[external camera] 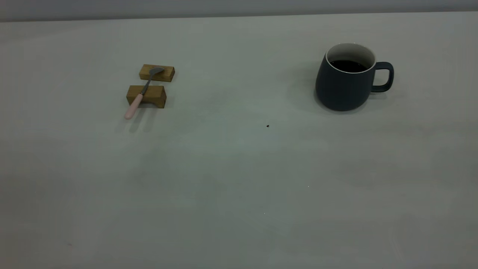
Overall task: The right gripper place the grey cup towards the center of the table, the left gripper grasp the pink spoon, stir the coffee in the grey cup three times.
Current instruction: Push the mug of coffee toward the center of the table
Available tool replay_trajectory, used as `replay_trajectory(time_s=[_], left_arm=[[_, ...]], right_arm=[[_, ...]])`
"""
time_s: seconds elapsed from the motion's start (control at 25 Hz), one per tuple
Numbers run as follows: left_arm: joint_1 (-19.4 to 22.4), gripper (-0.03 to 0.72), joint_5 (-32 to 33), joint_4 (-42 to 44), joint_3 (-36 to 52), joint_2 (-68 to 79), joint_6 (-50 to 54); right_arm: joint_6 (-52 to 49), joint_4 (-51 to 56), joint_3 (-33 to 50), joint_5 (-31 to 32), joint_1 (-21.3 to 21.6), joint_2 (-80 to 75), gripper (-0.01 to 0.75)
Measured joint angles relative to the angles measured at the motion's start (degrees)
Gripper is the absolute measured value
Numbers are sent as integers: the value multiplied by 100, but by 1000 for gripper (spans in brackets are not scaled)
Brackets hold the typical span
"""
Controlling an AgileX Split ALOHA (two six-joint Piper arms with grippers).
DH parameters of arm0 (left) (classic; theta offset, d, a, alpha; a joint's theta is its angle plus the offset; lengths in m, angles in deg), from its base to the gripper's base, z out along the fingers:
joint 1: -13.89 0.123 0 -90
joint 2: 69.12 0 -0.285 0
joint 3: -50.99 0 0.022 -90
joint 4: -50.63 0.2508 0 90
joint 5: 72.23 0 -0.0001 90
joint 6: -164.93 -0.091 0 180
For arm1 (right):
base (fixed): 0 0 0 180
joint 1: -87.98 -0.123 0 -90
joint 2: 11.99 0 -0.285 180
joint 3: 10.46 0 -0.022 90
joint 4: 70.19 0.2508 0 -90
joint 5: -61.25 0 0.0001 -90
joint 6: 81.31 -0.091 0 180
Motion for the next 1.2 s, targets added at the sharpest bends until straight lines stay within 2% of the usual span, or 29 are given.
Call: replay_trajectory(time_s=[0.24, 0.32, 0.48, 0.68, 0.96, 1.2], left_arm=[[0, 544, 0, 0, 0, 0, 0], [0, 544, 0, 0, 0, 0, 0], [0, 544, 0, 0, 0, 0, 0], [0, 544, 0, 0, 0, 0, 0], [0, 544, 0, 0, 0, 0, 0], [0, 544, 0, 0, 0, 0, 0]], right_arm=[[12, 401, -65, -189, 0, -580, 438], [55, 522, -119, -609, 0, -1142, 438], [359, 566, -132, -1841, 0, -2479, 438], [1094, 588, -187, -3285, 0, -4353, 438], [1898, 607, -1409, -4204, 0, -7408, 438], [3186, 607, -2786, -4309, 0, -9485, 438]])
